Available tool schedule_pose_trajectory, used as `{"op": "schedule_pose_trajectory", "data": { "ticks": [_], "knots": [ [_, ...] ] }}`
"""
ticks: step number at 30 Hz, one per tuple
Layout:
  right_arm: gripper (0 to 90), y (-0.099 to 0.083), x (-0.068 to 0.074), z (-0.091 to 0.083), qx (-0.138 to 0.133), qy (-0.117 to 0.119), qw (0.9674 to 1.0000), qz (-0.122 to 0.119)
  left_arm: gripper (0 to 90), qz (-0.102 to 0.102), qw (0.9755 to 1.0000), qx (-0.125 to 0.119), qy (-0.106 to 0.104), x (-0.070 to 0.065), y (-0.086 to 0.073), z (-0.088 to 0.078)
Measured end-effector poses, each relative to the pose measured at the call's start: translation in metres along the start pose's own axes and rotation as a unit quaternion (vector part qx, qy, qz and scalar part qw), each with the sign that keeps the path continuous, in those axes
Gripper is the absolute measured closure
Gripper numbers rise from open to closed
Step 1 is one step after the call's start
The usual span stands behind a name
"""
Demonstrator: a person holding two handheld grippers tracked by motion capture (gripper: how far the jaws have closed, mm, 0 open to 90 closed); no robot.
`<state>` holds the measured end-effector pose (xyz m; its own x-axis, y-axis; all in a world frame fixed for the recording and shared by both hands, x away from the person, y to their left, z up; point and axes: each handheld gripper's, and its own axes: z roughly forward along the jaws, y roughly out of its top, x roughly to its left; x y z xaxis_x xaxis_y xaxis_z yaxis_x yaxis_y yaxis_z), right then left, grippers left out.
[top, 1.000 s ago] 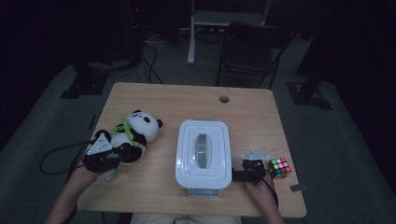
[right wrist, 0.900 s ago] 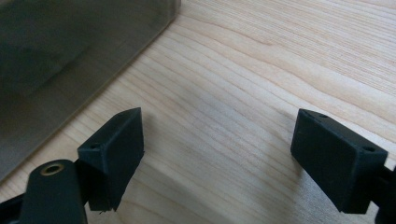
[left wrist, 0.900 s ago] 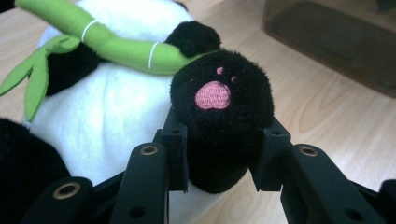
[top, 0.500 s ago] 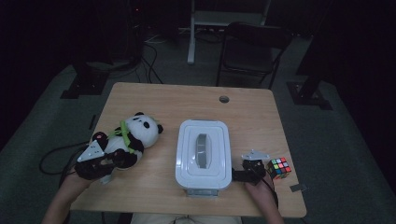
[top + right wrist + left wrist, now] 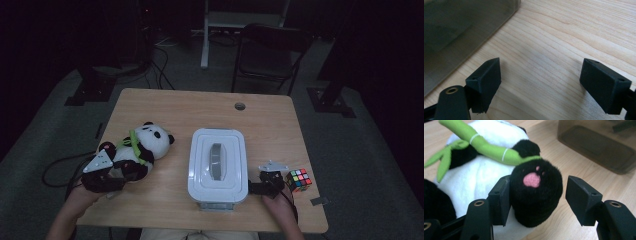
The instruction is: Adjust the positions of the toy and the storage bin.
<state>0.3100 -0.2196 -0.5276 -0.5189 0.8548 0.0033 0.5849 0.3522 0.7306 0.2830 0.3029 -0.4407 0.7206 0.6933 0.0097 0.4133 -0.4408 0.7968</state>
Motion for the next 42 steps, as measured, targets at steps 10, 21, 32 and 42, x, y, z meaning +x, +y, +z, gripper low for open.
{"op": "schedule_pose_trajectory", "data": {
  "ticks": [10,21,32,42],
  "knots": [
    [16.8,0.0,0.0,0.0,0.0,0.0,1.0,0.0,23.1,-0.005,0.9995,-0.025,-0.02,-0.005,0.022,0.006],
    [16.8,0.0,0.0,0.0,0.001,0.0,1.0,0.0,11.0,0.02,0.998,-0.027,-0.054,-0.029,0.047,0.031],
    [16.8,0.0,0.0,0.0,0.0,0.0,1.0,0.0,1.5,0.045,0.9959,-0.03,-0.073,-0.062,0.057,0.036],
    [16.8,0.0,0.0,0.0,0.0,0.0,1.0,0.0,4.5,0.056,0.9954,0.005,-0.078,-0.083,0.042,0.069]
  ]
}}
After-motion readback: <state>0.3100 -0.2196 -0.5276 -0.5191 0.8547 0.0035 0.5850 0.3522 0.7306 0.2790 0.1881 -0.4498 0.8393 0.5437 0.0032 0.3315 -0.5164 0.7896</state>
